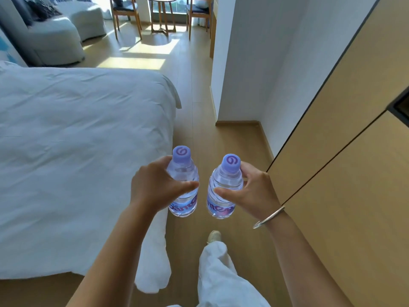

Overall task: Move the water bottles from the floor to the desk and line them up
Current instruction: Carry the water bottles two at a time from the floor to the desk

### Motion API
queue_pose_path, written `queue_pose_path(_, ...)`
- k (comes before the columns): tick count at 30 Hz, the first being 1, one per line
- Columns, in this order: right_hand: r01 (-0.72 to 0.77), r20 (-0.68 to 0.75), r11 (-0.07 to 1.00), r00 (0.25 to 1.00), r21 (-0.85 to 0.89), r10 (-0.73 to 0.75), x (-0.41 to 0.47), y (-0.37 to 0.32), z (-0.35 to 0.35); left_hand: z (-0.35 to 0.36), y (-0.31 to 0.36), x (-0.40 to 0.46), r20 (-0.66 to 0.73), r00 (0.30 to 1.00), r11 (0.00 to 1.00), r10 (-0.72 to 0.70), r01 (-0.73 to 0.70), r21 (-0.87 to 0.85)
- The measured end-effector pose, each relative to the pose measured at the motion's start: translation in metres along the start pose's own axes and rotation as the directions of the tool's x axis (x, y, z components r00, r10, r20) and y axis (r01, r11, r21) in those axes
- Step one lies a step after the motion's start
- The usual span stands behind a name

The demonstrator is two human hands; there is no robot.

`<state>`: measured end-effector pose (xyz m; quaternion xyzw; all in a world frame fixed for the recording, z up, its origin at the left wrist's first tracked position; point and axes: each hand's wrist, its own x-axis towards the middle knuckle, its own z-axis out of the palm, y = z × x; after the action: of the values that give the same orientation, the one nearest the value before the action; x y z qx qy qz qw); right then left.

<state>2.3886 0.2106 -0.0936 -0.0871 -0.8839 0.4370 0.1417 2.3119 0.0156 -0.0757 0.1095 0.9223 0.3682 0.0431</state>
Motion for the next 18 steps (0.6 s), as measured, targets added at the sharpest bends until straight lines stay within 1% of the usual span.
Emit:
queue_pose_path(4,-0.001,-0.006,1.000,1.000,0.008,0.001,0.089,0.026,-0.005,0.022,0.017,0.087,0.002,1.000,1.000,0.015,-0.015,-0.006)
queue_pose_path(8,0.031,0.017,0.999,0.999,-0.023,-0.031,0.186,0.047,-0.021,0.038,0.046,0.176,-0.003,1.000,0.999,0.019,-0.019,-0.027)
queue_pose_path(11,0.049,0.008,0.998,0.999,-0.030,-0.049,0.252,0.058,-0.035,0.043,0.065,0.239,-0.041,0.999,0.999,0.010,-0.012,-0.045)
queue_pose_path(18,0.037,0.017,0.999,0.999,-0.008,-0.036,0.380,0.089,-0.033,0.055,0.072,0.364,-0.087,0.996,1.000,0.002,-0.002,-0.001)
